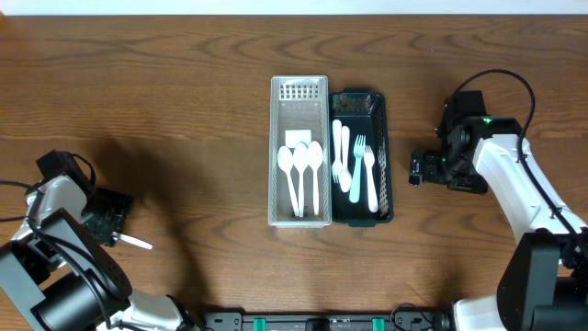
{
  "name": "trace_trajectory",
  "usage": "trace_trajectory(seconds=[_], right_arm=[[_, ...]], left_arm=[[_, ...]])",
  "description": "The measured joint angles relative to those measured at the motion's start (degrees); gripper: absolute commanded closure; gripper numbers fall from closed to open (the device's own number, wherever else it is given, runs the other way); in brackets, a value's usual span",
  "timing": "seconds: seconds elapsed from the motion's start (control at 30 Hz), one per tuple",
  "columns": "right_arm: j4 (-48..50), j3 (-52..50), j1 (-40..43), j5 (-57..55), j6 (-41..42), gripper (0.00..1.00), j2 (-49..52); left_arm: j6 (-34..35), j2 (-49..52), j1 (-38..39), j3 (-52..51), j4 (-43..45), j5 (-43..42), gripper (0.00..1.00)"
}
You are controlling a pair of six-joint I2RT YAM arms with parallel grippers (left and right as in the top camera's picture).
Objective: Pack container
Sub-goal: 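Lower left gripper and grasp the last white spoon, then place the last spoon in the white basket and release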
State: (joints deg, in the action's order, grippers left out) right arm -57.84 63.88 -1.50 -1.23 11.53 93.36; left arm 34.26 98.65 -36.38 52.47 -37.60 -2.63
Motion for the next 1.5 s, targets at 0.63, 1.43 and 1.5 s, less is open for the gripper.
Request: trace_trajectory(seconds=[0.63, 1.43, 1.5], right_arm=[[0.0, 0.0, 0.0, 0.0, 0.0, 0.01, 0.0], [0.0, 0.0, 0.0, 0.0, 0.0, 0.01, 0.0], [0.0, 0.0, 0.0, 0.0, 0.0, 0.01, 0.0]], left_arm=[[0.2, 0.1, 0.0, 0.0, 0.0, 0.1, 0.87], [-7.8, -18.5, 18.3, 9.2, -15.3, -7.5, 0.94], [-8.7, -22.4, 25.0, 12.3, -16.2, -7.8, 0.94]])
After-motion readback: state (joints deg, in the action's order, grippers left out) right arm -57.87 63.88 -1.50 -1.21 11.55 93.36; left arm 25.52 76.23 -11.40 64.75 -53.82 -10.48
